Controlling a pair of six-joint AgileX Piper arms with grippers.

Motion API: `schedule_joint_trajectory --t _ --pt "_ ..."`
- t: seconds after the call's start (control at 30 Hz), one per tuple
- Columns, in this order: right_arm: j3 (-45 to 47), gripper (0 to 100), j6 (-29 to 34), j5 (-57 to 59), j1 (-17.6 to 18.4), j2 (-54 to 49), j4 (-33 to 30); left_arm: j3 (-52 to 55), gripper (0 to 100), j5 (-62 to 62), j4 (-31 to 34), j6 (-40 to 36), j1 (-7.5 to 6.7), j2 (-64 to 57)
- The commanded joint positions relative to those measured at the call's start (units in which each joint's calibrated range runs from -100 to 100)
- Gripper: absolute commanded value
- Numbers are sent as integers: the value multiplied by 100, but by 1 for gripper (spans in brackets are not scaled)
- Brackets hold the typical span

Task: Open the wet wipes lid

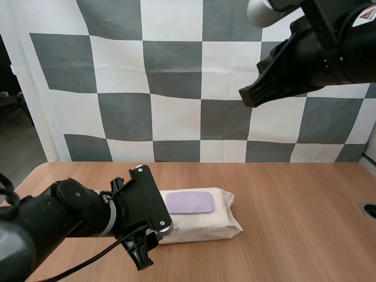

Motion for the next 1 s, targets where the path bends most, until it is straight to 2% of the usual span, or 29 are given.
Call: schedule_joint_trajectory --t 0.0,0.43,0.93,0.97 --pt "-6 0 -108 32 0 34 -3 3 100 -136 -391 336 -3 689" --pt "-6 0 -137 70 0 361 -50 3 100 -687 -2188 1979 -3 2130" --pt "-6 0 -221 231 0 361 -50 -466 100 -1020 -2519 1979 -3 3436" --pt "-6 0 -245 302 0 361 -50 -486 89 -1082 -2542 1979 -3 3462"
